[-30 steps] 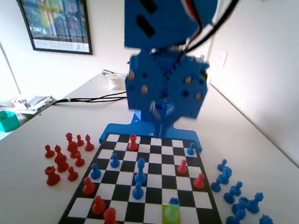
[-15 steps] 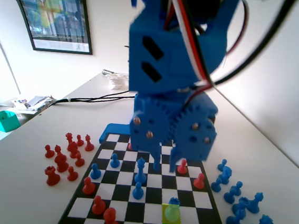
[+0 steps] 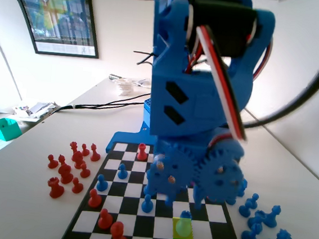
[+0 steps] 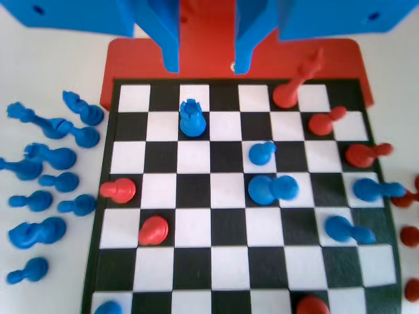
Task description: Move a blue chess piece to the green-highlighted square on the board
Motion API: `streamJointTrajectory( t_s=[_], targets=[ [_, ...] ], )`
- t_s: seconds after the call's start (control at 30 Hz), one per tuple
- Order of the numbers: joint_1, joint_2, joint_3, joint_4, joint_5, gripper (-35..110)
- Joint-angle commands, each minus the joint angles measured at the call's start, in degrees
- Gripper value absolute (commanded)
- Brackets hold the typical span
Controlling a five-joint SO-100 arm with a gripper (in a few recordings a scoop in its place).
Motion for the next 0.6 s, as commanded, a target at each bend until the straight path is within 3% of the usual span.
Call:
streamJointTrajectory(
  t_s=[0.0,0.57],
  targets=[
    [-0.79,-0.09,-3.78,-0.09,-1.93,15],
    [-1.93,-6.94,-4.39,-3.96,-3.34,16]
  ],
)
